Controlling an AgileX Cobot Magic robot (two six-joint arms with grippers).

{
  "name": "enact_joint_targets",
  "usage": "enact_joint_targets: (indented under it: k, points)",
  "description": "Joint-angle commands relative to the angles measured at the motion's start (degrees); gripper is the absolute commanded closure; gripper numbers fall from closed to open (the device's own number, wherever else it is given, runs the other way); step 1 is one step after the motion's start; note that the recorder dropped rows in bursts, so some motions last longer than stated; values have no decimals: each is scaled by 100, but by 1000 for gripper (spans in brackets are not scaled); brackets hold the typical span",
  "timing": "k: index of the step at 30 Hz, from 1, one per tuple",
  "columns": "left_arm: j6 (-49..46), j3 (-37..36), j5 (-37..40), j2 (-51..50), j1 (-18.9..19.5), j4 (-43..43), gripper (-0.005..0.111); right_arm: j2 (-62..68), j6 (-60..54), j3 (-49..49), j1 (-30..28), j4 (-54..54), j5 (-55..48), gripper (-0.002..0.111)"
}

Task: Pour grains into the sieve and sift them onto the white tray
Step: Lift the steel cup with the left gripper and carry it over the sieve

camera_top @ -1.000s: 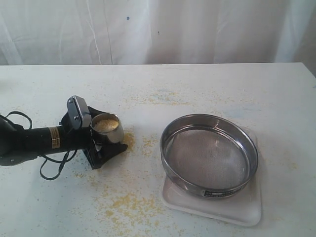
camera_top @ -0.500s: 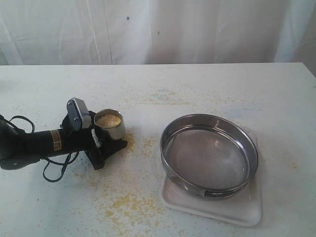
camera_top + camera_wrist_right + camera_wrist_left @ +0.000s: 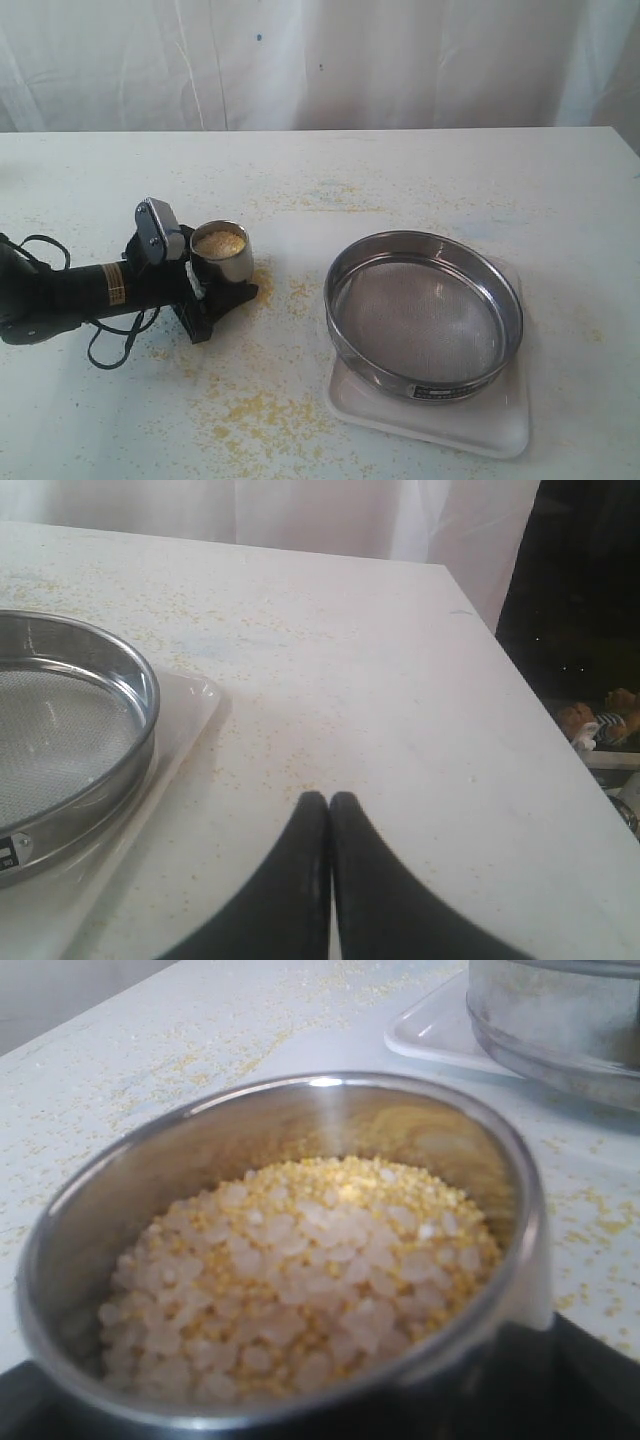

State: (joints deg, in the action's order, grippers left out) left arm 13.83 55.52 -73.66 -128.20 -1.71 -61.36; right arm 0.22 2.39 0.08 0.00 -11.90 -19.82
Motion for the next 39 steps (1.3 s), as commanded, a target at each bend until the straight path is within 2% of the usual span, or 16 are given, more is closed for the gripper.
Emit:
enact_joint_targets:
  k: [1,11,26,39]
  points:
    - [-81,-9,370,-42,-20,-37,106,-22,-19,-8,0,-35,10,108]
    - [-91,-9,370,373,-99,192,106,-22,-19,-8,0,-35,10,108]
    - [-163,29,370,380,-376,564,106,-22,-19,-8,0,-35,10,108]
    - [994,1127,370,380,-589,696,106,-22,-19,-8,0,-35,10,108]
